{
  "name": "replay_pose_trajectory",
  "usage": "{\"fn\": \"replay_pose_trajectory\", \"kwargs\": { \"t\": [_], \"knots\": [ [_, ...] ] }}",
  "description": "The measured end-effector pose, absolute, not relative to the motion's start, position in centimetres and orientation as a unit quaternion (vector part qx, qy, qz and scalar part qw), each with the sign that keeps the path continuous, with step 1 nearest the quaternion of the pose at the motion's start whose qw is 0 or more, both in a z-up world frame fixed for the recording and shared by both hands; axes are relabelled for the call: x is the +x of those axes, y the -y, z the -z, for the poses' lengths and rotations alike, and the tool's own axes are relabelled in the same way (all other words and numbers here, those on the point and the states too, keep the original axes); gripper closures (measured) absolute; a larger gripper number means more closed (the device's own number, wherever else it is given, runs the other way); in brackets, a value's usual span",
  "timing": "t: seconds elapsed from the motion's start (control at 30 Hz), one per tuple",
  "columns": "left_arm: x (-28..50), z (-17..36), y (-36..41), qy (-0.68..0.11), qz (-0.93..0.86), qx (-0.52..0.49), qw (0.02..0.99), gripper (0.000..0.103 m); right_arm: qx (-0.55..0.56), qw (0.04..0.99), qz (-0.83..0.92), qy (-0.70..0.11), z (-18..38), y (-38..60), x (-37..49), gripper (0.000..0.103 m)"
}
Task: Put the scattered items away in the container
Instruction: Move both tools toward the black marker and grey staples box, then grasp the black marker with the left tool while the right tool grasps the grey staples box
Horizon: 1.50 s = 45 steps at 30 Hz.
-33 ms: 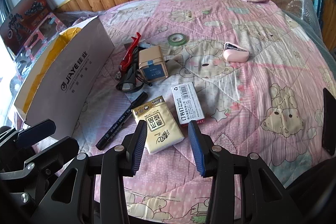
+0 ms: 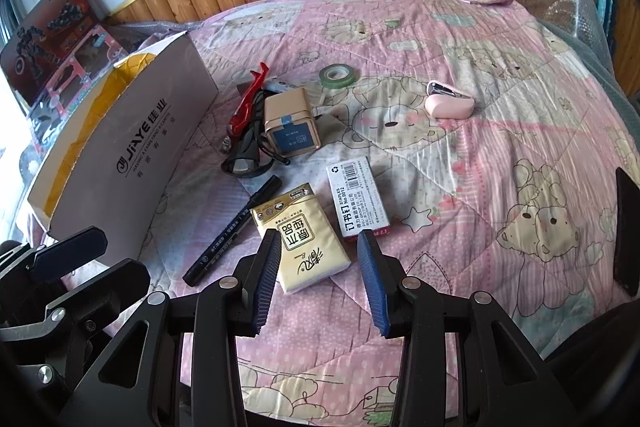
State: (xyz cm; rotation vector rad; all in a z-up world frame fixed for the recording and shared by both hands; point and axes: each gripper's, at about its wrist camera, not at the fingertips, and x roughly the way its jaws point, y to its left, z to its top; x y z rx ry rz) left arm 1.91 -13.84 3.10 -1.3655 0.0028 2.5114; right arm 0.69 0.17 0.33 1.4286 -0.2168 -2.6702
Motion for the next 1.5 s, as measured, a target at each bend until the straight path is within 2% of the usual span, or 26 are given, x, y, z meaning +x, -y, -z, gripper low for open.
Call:
{"fn": "replay_pose_trajectory", "kwargs": {
  "t": [0.03,0.13,0.33,0.4,0.6,0.8,1.0,1.07,1.1,1.13,1.17,1.2,1.23,1.5],
  "knots": [
    [1.9,-3.2,13.8,-0.002,-0.870,-0.472,0.143,0.051,0.471,0.054,0.878,0.072,-0.3,-0.2,0.7,0.074],
    [2.1,-3.4,13.7,-0.004,-0.870,-0.470,0.148,0.059,0.473,0.058,0.876,0.077,-0.2,-0.2,0.8,0.084],
    [2.5,-3.4,13.6,-0.019,-0.872,-0.466,0.148,0.080,0.466,0.071,0.878,0.080,-0.5,0.1,1.1,0.096],
    [2.6,-3.4,13.6,-0.021,-0.873,-0.465,0.148,0.086,0.464,0.076,0.879,0.082,-0.6,0.2,1.3,0.097],
    [2.6,-3.3,13.6,-0.027,-0.872,-0.467,0.145,0.097,0.454,0.091,0.882,0.087,-1.2,0.4,1.6,0.099],
    [2.7,-2.9,13.3,-0.032,-0.870,-0.470,0.146,0.100,0.454,0.098,0.881,0.094,-1.3,0.3,1.7,0.099],
    [2.2,-2.1,13.2,-0.029,-0.867,-0.479,0.138,0.100,0.456,0.098,0.878,0.110,-1.1,-0.2,1.4,0.095],
    [1.8,-1.7,13.6,-0.015,-0.865,-0.485,0.132,0.098,0.465,0.095,0.871,0.126,-0.7,-0.7,1.0,0.081],
    [1.5,-1.5,13.8,-0.008,-0.861,-0.490,0.136,0.095,0.468,0.093,0.868,0.137,-0.4,-1.0,0.9,0.065],
    [1.2,-1.3,13.9,-0.005,-0.860,-0.494,0.132,0.087,0.472,0.091,0.865,0.147,-0.2,-1.3,0.8,0.060],
    [1.1,-1.2,14.1,-0.003,-0.860,-0.494,0.126,0.079,0.475,0.090,0.861,0.154,0.1,-1.5,0.6,0.061],
    [0.9,-1.0,14.3,0.003,-0.860,-0.494,0.125,0.064,0.479,0.088,0.859,0.159,0.3,-1.7,0.5,0.061],
    [0.7,-0.9,14.5,0.010,-0.860,-0.495,0.124,0.059,0.483,0.084,0.856,0.162,0.5,-1.9,0.4,0.061],
    [-1.0,0.7,14.6,0.019,-0.850,-0.509,0.130,0.052,0.501,0.061,0.850,0.151,1.8,-2.3,-0.9,0.060]
  ]
}}
